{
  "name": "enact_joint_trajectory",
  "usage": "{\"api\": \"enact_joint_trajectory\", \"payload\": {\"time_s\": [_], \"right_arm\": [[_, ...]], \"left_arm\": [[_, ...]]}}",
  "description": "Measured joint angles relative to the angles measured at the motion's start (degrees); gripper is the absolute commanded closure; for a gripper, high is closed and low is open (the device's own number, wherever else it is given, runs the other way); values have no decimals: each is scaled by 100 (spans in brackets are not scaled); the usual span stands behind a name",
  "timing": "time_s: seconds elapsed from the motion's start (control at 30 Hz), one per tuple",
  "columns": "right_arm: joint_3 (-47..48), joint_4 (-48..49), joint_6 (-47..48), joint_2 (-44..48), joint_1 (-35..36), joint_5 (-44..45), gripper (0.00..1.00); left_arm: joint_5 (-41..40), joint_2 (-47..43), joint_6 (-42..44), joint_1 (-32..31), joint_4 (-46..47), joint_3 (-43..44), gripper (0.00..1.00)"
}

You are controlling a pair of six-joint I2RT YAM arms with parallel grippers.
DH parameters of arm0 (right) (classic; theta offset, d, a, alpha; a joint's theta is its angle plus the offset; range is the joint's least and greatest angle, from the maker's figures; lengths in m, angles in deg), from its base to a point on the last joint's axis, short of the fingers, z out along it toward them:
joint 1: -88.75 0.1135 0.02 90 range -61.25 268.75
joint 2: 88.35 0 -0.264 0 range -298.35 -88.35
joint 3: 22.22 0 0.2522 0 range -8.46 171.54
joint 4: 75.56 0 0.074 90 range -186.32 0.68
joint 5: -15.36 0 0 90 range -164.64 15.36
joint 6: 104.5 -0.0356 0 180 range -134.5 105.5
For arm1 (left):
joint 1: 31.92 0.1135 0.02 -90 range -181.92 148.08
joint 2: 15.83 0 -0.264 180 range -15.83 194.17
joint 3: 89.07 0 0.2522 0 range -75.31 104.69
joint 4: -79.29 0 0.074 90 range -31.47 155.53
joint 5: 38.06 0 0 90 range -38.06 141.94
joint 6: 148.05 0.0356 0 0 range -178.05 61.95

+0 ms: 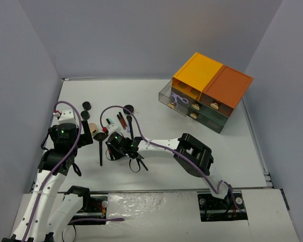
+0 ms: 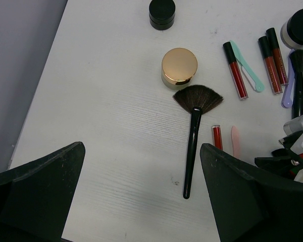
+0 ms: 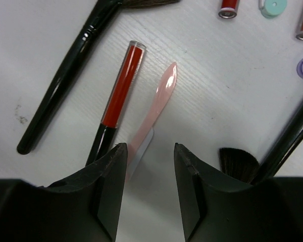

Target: Organize the makeup

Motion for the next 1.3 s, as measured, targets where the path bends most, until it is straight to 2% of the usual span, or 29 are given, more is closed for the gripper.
{"api": "enact_joint_trajectory", "payload": {"time_s": [0.5,0.6,0.73,1.03,1.3], "right_arm": [[-414,436,-285,58,162,616,65],[-554,450,-328,151,165,644,70],[-681,386,-276,277,164,611,71],[-677,243,-237,304,130,486,61],[-353,-452,-525,272,139,461,60]], "left_arm": [[2,-59,-10,0,-1,0,3],[2,-67,-12,1,-1,0,3],[2,-78,-14,2,-1,0,3],[2,-88,-17,1,-3,0,3],[2,-86,-17,1,-5,0,3]]}}
